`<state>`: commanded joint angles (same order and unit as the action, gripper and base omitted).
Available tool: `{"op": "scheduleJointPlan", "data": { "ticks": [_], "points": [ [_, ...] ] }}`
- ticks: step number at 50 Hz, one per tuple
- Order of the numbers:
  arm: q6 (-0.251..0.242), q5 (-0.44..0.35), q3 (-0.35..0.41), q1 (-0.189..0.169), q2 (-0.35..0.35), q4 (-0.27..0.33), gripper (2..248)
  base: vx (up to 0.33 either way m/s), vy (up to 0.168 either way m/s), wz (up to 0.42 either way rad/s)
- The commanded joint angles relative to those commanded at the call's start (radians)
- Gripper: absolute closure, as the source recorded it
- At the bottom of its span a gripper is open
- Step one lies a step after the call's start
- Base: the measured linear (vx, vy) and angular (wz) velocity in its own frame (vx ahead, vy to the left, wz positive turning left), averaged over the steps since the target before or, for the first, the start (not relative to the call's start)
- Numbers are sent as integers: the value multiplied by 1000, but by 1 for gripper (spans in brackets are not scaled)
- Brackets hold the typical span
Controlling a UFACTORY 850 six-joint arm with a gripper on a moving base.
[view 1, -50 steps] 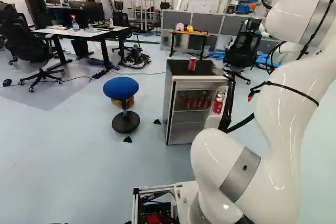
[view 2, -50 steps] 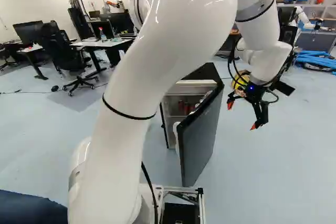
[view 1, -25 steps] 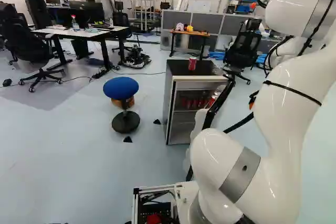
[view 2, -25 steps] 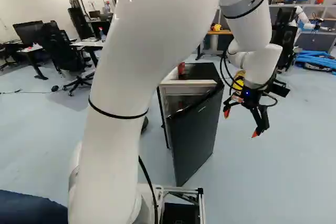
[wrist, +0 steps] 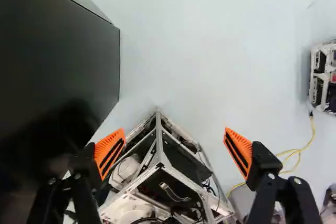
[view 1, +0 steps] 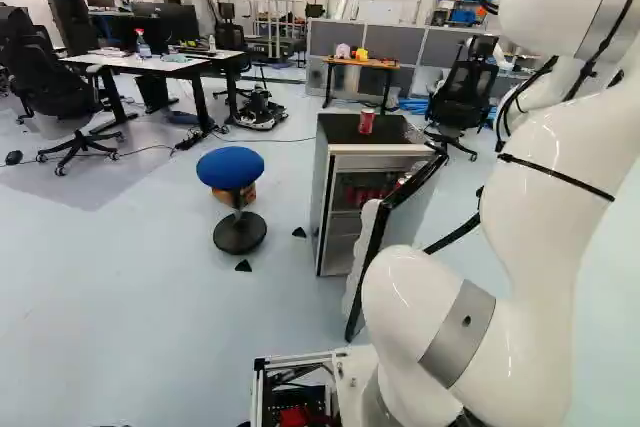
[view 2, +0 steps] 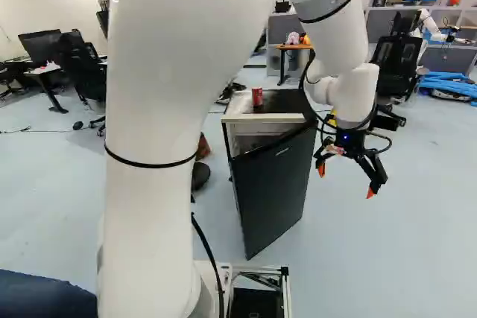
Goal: Grab a drink from the fridge
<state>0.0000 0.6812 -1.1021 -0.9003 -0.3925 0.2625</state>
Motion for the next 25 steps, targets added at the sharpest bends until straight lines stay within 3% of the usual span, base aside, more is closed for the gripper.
{"op": "scheduleJointPlan", "data": {
  "ticks": [25],
  "points": [
    [0, -143, 123, 46, 91, 203, 3, 0, 0, 0]
  ]
}}
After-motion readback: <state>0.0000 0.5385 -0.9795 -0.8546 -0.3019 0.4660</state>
